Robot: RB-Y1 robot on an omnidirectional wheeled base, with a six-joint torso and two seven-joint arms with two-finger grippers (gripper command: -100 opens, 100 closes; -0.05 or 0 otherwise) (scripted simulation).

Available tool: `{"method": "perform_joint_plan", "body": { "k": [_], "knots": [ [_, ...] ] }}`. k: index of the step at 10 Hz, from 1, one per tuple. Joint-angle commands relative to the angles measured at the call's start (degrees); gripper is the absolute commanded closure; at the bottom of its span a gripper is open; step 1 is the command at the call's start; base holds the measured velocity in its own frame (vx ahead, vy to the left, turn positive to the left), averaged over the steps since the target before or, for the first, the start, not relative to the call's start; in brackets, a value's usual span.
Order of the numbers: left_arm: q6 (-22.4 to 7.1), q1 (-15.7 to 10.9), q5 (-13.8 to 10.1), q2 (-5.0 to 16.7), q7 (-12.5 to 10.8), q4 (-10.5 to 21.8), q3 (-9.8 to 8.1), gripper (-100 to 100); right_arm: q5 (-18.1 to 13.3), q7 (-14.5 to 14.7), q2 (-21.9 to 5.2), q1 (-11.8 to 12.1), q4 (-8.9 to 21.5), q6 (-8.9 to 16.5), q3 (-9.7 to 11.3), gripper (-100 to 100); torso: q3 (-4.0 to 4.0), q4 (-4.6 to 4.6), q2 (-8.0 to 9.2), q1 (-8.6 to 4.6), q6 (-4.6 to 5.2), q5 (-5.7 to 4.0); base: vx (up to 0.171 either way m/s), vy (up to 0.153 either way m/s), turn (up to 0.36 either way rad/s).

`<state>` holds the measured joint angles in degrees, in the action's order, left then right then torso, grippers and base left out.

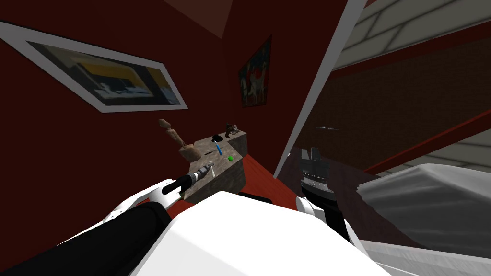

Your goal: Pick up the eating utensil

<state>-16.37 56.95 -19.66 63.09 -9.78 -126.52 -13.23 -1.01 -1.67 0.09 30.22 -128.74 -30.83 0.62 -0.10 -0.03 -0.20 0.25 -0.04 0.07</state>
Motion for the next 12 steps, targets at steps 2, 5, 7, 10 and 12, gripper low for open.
{"method": "perform_joint_plan", "body": {
  "k": [2,5,7,10,12],
  "knots": [
    [-3.09,1.68,-1.87,4.28,-1.41,0.58,-0.09,-100,0.00,0.00,0.00,0.01,0.00,0.00,-0.01,0,0.00,0.00,0.00,-0.01,-0.05,-0.01,0.004,0.023,-0.174],
    [-4.96,2.43,-2.95,8.12,-2.25,1.19,0.31,-100,0.00,0.00,0.00,0.00,0.00,0.00,0.00,0,-0.02,-0.01,-0.04,-0.03,-0.02,-0.01,0.009,0.022,-0.123],
    [-8.32,3.75,-5.05,12.39,-3.91,2.43,1.36,-100,0.00,0.00,0.00,0.01,0.00,0.00,0.00,0,-0.04,-0.01,-0.06,-0.01,-0.02,-0.01,0.021,0.037,-0.217],
    [-10.08,4.33,-6.06,16.06,-4.73,3.04,1.99,-100,0.00,0.00,0.00,0.01,0.00,0.00,-0.01,0,-0.05,-0.02,-0.09,-0.01,-0.04,0.00,0.018,0.029,-0.107],
    [-13.03,5.35,-7.97,20.21,-6.31,4.21,3.40,-100,0.00,0.00,0.00,0.01,0.00,0.00,-0.01,0,-0.06,-0.02,-0.11,-0.02,-0.04,0.00,0.029,0.035,-0.197]
  ]
}}
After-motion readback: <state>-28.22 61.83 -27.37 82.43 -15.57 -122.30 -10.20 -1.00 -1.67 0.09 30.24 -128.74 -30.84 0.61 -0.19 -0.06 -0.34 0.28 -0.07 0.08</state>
